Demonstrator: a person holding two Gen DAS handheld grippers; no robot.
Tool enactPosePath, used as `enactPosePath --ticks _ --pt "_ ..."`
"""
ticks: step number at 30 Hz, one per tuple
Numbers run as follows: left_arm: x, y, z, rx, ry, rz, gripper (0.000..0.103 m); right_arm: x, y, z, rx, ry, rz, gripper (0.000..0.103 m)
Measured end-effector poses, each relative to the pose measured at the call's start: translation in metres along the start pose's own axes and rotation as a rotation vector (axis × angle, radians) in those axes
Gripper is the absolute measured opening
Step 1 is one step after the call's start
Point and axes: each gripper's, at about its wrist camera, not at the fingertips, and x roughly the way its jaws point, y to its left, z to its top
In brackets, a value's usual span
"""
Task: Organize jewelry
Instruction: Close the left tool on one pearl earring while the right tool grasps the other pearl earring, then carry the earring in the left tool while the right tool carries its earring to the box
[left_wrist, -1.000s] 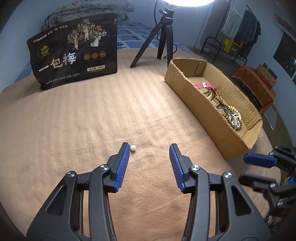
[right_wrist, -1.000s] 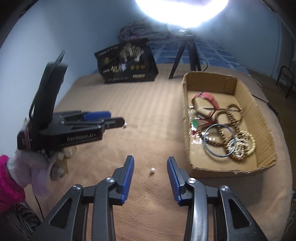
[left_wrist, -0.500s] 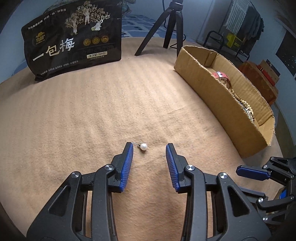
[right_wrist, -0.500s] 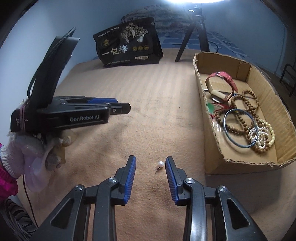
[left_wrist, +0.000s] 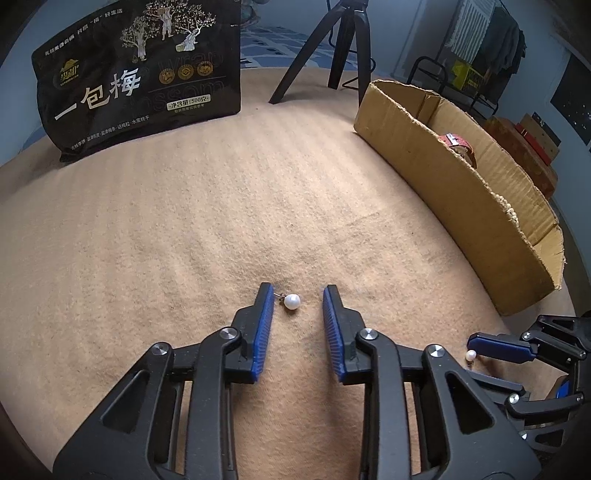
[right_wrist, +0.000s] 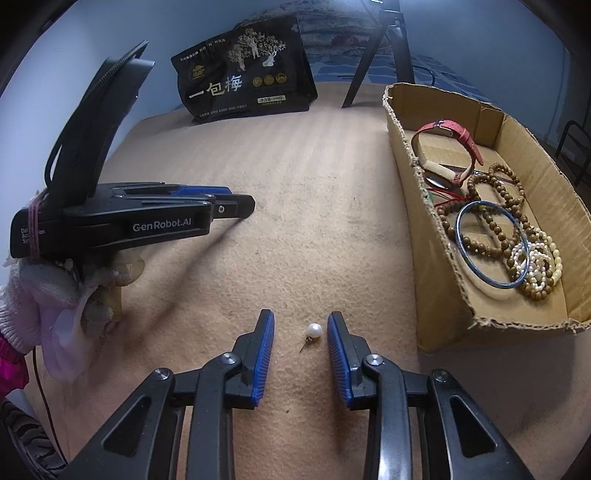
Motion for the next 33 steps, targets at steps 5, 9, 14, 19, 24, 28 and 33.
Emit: enactPosePath --ticks 5,9,14,19,24,28,33 --pt "0.0 0.002 -0.001 0.004 -0.006 0.009 0.016 0.003 0.002 0.0 -0.007 0.005 -0.014 0.022" --pt "-0.001 0.005 -0.003 0.0 -0.009 0.013 0.013 0.003 0.001 -0.001 -0.008 0.004 -0.027 0.013" --pt "-0.003 0.004 -0.005 0.001 -0.013 0.019 0.009 0.002 0.0 -0.001 -0.004 0.002 -0.025 0.006" --pt "-0.007 0.003 -0.007 -0.001 -0.015 0.026 0.009 -0.001 0.003 0.0 -0.018 -0.005 -0.021 0.006" --pt "-0.013 0.004 -0.007 -0.011 -0.019 0.031 0.009 -0.01 0.009 0.003 -0.036 -0.026 -0.013 0.006" --pt "-0.023 0.003 -0.005 -0.019 -0.035 0.033 0.009 -0.023 0.014 0.006 -0.049 -0.055 -0.002 0.006" --pt "-0.038 0.002 0.0 -0.039 -0.063 0.026 0.009 -0.042 0.019 0.013 -0.073 -0.094 0.0 0.006"
